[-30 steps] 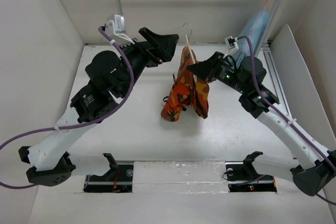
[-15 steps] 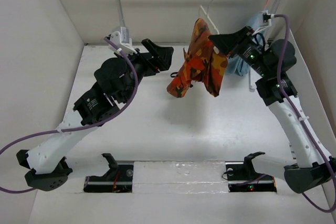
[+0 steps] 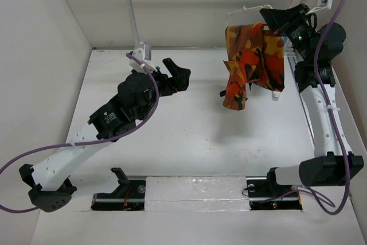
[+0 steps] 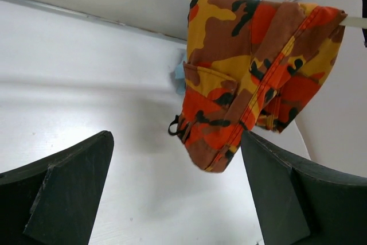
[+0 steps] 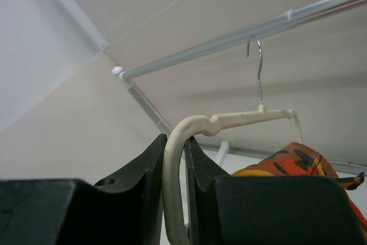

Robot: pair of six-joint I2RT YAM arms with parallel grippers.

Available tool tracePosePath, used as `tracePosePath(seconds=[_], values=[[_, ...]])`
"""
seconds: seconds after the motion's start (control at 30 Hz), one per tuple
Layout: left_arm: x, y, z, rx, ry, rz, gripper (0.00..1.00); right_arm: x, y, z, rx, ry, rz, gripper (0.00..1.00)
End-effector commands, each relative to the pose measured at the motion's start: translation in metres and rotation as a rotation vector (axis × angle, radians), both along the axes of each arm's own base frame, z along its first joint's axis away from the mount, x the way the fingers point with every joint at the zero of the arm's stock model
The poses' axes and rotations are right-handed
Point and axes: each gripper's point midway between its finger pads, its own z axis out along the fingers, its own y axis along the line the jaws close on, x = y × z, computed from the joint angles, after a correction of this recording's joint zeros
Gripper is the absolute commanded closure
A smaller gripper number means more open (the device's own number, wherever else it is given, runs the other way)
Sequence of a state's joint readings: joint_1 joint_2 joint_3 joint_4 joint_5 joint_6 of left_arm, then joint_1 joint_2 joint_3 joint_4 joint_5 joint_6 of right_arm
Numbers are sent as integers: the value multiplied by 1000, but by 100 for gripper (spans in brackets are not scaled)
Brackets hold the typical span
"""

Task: Place the trousers on the hanger
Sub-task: Place the hanger at the clothesline.

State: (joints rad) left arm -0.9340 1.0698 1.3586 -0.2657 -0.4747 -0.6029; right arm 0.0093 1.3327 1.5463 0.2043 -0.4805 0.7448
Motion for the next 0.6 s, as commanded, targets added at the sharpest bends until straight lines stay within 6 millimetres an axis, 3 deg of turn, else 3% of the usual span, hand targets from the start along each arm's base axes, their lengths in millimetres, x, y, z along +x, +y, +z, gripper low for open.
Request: tracePosePath(seconds=[0.0,0.3,0.57], values=[[-6,10,6,-46,-6,6,11,-52,-9,100,21,-389,-2,100],[-9,17,-13,-27,32,25,11,-82,-12,116,24,-473,11,100],[-7,9,-11,-30,31,5,11,-83,-24,129,11,-485,-36,100]])
